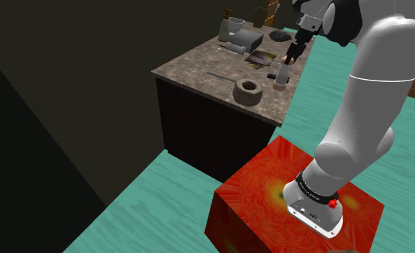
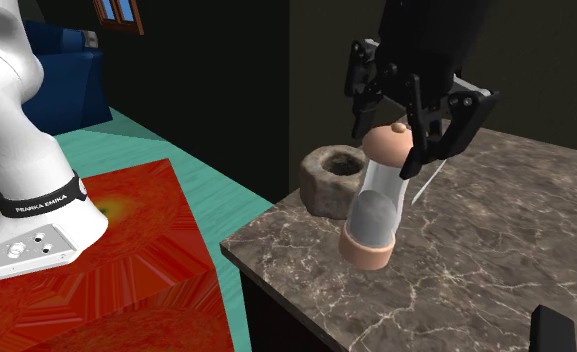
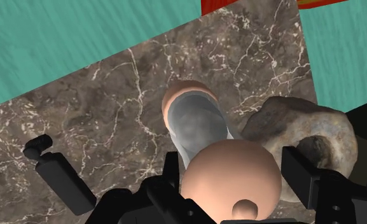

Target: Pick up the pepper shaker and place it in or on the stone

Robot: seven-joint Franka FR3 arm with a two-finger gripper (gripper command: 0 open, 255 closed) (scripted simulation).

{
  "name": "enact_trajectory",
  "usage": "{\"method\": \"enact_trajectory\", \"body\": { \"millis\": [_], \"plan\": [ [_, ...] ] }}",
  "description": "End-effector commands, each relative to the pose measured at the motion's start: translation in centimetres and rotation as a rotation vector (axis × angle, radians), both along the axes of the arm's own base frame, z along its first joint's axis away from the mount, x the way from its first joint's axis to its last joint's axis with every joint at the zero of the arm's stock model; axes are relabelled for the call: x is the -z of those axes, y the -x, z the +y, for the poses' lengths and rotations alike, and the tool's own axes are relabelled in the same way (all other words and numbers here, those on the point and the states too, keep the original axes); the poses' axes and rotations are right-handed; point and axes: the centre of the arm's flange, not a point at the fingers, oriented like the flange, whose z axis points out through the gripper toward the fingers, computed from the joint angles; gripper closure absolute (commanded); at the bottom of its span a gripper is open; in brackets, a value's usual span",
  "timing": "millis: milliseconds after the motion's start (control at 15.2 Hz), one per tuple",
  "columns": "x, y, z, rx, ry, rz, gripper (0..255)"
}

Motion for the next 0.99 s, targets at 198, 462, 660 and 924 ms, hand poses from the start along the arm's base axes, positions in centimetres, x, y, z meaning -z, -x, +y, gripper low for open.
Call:
{"method": "enact_trajectory", "body": {
  "millis": [198, 462, 660, 924],
  "plan": [
    [-2.7, 0.0, 0.1, 0.0, 0.0, 0.0, 255],
    [-4.8, 0.0, 0.1, 0.0, 0.0, 0.0, 255],
    [-6.4, 0.0, 0.1, 0.0, 0.0, 0.0, 255],
    [-8.5, 0.0, 0.1, 0.0, 0.0, 0.0, 255]
  ]
}}
